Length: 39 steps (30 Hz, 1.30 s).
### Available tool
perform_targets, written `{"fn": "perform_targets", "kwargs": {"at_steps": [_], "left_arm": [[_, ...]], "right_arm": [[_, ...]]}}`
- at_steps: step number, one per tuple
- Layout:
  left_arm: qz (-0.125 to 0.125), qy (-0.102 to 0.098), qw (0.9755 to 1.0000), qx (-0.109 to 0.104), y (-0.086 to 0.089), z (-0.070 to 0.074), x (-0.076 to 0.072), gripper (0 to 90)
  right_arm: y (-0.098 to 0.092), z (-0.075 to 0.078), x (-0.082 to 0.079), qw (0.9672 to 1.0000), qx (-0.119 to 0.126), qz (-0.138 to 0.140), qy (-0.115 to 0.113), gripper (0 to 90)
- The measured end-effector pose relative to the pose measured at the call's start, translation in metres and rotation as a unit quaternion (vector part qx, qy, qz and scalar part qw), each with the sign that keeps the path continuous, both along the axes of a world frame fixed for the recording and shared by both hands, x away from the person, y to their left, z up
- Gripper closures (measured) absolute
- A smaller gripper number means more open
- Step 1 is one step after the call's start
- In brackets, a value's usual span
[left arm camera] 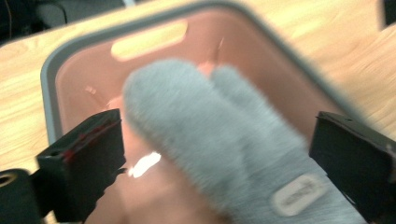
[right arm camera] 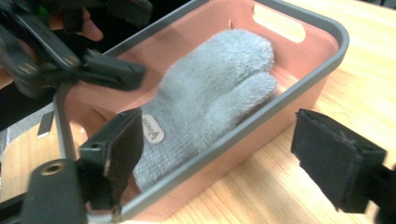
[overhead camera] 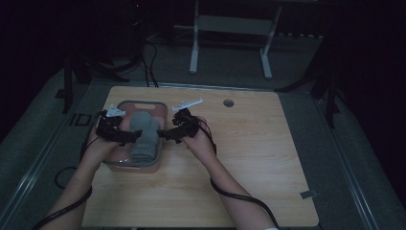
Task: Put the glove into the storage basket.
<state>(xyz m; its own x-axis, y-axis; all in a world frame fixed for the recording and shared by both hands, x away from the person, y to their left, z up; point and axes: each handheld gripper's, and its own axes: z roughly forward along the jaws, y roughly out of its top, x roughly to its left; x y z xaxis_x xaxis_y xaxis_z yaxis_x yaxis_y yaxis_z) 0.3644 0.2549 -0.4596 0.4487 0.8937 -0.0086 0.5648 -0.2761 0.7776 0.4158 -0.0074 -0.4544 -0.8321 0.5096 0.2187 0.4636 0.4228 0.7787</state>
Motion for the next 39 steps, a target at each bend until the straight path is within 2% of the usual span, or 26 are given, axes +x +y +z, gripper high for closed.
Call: {"fn": "perform_targets", "kwargs": {"at_steps": [3,7,12,14,17,22,25,27,28,29,31,36,39], "left_arm": [[-0.016,-0.032,0.9993,0.008,-0.01,0.004,-0.014,2.5],[-0.046,-0.041,0.9981,0.0,-0.026,0.007,-0.026,2.6],[-0.081,-0.057,0.9949,-0.017,-0.051,0.009,-0.039,2.6],[-0.098,-0.056,0.9932,-0.028,-0.061,0.009,-0.042,2.6],[-0.119,-0.058,0.9907,-0.032,-0.076,0.008,-0.045,2.6],[-0.141,-0.055,0.9875,-0.043,-0.097,0.004,-0.049,2.6],[-0.155,-0.052,0.986,-0.032,-0.108,0.001,-0.048,4.7],[-0.164,-0.046,0.9844,-0.043,-0.114,-0.002,-0.047,4.6],[-0.164,-0.046,0.9844,-0.043,-0.114,-0.002,-0.047,4.6],[-0.17,-0.044,0.9831,-0.052,-0.119,-0.003,-0.047,4.6],[-0.18,-0.044,0.9814,-0.049,-0.125,-0.005,-0.047,4.6],[-0.207,-0.036,0.9762,-0.052,-0.15,-0.015,-0.05,4.3],[-0.214,-0.032,0.9748,-0.055,-0.162,-0.024,-0.051,3.6]], "right_arm": [[-0.01,0.0,-0.006,0.9995,-0.007,0.022,-0.021,15.1],[-0.022,0.0,-0.014,0.9988,-0.003,0.038,-0.03,15.0],[-0.038,0.001,-0.025,0.9979,0.004,0.048,-0.043,15.0],[-0.045,0.001,-0.029,0.9974,0.002,0.052,-0.05,15.0],[-0.057,0.0,-0.034,0.9972,0.003,0.052,-0.054,15.0],[-0.083,-0.003,-0.041,0.997,-0.007,0.047,-0.061,14.9],[-0.101,-0.006,-0.044,0.9975,-0.009,0.038,-0.059,14.9],[-0.112,-0.008,-0.046,0.9978,-0.01,0.03,-0.059,15.0],[-0.112,-0.008,-0.046,0.9978,-0.01,0.03,-0.059,15.0],[-0.117,-0.009,-0.047,0.9978,-0.01,0.028,-0.06,15.0],[-0.129,-0.012,-0.05,0.9976,-0.017,0.025,-0.063,14.6],[-0.156,-0.02,-0.059,0.9967,-0.028,0.017,-0.075,14.5],[-0.172,-0.025,-0.062,0.9964,-0.031,0.012,-0.078,14.4]]}}
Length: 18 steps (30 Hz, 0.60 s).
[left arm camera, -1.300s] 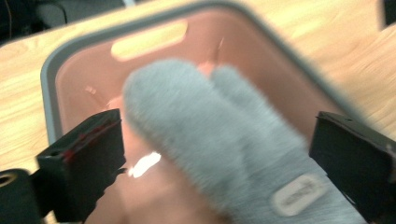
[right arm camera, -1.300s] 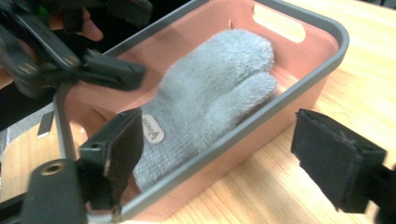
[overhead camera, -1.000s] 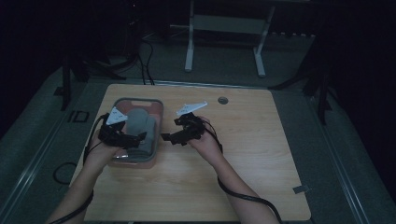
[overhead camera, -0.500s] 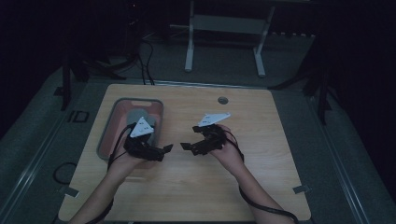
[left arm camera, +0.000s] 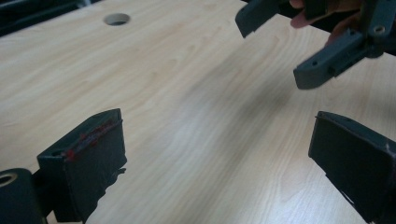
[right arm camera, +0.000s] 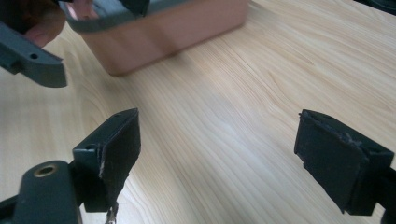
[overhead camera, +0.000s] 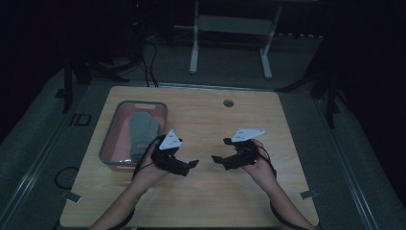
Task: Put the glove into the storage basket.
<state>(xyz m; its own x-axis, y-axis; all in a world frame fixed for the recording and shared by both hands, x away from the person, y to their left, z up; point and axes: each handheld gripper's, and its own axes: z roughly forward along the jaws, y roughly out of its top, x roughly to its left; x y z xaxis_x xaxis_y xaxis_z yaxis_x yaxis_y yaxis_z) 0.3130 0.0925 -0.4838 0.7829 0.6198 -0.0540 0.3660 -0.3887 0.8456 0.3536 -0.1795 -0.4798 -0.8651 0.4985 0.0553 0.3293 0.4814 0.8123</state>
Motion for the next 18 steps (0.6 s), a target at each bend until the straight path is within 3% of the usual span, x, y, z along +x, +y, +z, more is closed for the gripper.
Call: {"fn": "perform_targets", "kwargs": {"at_steps": [3,6,11,18], "left_arm": [[-0.01,0.002,0.9999,0.008,-0.012,-0.011,-0.003,3.3],[-0.019,0.002,0.9997,0.015,-0.021,-0.021,-0.005,3.2],[-0.032,0.007,0.9994,0.013,-0.032,-0.037,-0.011,3.3],[-0.045,0.023,0.9987,0.012,-0.04,-0.056,-0.018,3.3]], "right_arm": [[-0.016,-0.007,-0.003,0.9999,-0.006,-0.011,-0.007,14.3],[-0.028,-0.013,-0.005,0.9998,0.0,-0.02,0.001,14.4],[-0.044,-0.028,-0.013,0.9993,0.001,-0.035,-0.013,13.8],[-0.065,-0.049,-0.023,0.999,-0.006,-0.045,0.002,13.9]]}}
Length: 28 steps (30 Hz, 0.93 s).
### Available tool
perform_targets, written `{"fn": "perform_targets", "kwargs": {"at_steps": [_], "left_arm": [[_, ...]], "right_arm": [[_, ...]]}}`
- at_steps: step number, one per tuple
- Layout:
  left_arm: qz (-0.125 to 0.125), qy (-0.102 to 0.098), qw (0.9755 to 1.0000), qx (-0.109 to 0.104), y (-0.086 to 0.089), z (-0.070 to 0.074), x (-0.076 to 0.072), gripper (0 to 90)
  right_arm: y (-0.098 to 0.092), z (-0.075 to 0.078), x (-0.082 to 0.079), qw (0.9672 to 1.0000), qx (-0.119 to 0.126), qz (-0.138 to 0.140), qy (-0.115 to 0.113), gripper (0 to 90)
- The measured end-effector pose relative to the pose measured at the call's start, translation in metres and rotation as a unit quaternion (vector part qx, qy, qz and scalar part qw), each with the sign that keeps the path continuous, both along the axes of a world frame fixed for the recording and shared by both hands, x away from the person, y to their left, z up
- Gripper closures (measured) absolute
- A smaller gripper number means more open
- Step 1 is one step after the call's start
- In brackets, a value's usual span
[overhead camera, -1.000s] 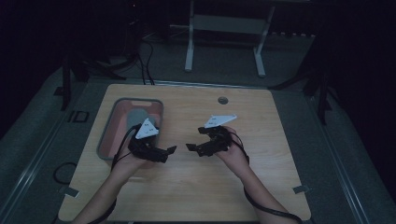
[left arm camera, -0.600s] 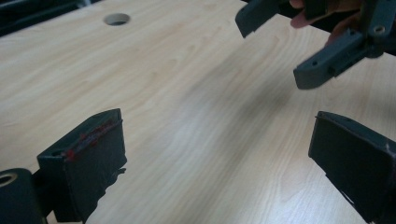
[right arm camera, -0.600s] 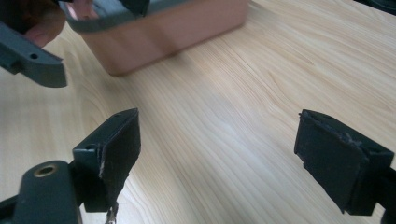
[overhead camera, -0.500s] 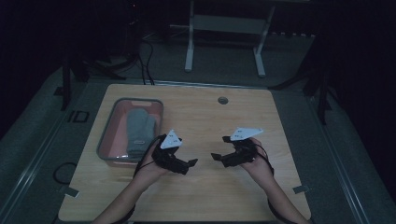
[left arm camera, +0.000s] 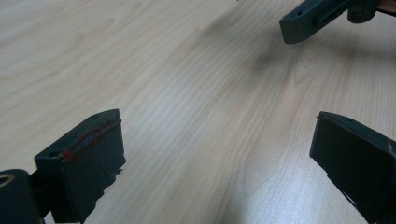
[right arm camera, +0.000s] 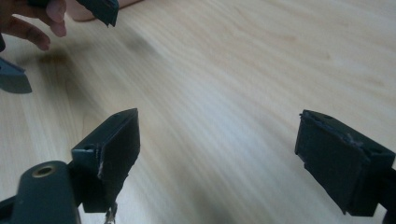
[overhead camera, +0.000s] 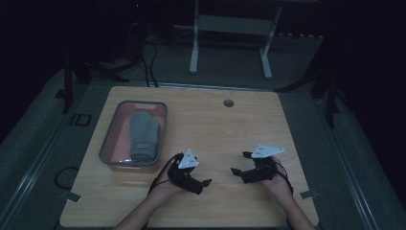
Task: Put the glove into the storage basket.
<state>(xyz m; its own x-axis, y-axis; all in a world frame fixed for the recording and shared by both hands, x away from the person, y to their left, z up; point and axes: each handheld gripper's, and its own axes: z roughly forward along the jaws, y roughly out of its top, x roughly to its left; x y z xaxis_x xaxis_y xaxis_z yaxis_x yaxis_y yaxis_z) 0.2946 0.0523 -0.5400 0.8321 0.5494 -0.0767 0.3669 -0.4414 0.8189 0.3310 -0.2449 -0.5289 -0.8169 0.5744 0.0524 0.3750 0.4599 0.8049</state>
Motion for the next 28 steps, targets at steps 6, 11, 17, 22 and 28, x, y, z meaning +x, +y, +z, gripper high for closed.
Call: {"fn": "perform_targets", "kwargs": {"at_steps": [6,11,17,22,28], "left_arm": [[-0.013,-0.001,0.9999,-0.006,-0.004,-0.009,-0.004,3.3],[-0.018,-0.021,0.9996,0.001,-0.006,-0.012,-0.007,3.2],[-0.017,-0.037,0.9992,0.002,-0.005,-0.014,-0.009,3.3],[-0.017,-0.03,0.9994,-0.006,-0.004,-0.014,-0.009,3.2],[-0.018,-0.027,0.9994,-0.009,-0.002,-0.016,-0.009,3.2]], "right_arm": [[-0.014,-0.015,-0.014,0.9999,0.001,-0.016,0.003,14.0],[-0.024,-0.023,-0.022,0.9998,-0.005,-0.017,0.009,14.0],[-0.033,-0.026,-0.028,0.9996,-0.003,-0.026,0.005,14.2],[-0.036,-0.027,-0.028,0.9995,0.006,-0.033,0.0,14.4],[-0.038,-0.027,-0.026,0.9992,0.01,-0.038,0.0,14.4]]}}
